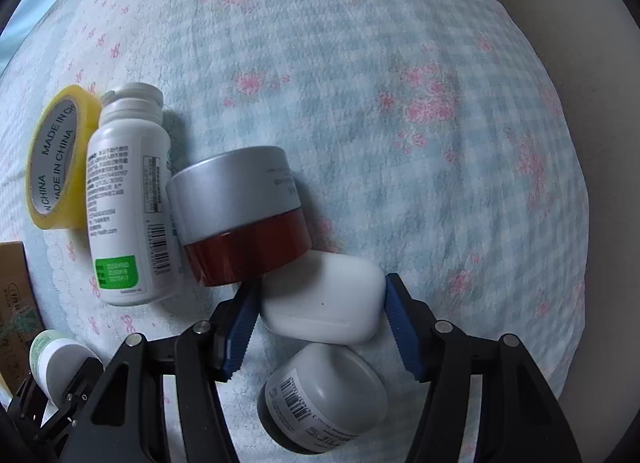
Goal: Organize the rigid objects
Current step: 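Grasp the pale green jar with the left tool while the right tool grasps the white earbud case, then carry the pale green jar and earbud case over the cardboard box with both tools, then open both tools to drop the jar and earbud case into the box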
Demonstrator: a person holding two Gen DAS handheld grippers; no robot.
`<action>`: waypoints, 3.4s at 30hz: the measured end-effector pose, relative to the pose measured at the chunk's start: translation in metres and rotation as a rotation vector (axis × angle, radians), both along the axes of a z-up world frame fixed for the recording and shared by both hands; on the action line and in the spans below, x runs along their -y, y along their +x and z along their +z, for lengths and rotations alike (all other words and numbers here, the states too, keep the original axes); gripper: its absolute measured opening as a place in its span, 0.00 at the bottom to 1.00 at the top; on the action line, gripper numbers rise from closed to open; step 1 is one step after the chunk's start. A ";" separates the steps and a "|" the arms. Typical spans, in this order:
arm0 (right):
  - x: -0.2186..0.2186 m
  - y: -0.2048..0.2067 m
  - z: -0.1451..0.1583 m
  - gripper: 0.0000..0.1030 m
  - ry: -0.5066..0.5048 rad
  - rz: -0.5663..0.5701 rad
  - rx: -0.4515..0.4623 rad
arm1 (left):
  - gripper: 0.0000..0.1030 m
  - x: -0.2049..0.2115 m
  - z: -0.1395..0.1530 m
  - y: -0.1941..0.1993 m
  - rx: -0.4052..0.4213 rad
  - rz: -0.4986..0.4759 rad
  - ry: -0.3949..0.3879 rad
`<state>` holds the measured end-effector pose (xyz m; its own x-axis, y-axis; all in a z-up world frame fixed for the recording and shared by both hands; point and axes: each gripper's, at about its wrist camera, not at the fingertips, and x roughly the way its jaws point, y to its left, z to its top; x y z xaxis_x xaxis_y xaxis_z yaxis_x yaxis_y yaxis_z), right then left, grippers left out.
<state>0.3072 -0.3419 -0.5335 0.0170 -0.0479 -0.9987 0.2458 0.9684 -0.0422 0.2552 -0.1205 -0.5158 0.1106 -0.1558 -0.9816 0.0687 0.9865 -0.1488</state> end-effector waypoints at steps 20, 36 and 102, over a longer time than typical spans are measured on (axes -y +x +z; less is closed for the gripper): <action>0.024 -0.039 0.139 0.55 0.057 0.005 0.208 | 0.40 -0.003 0.131 -0.025 0.228 0.013 -0.062; -0.107 -0.091 0.293 0.55 0.127 0.192 0.403 | 0.38 -0.137 0.276 -0.080 0.424 0.076 -0.030; -0.465 -0.043 0.075 1.00 0.336 0.364 0.195 | 1.00 -0.384 0.085 0.079 0.048 -0.151 -0.056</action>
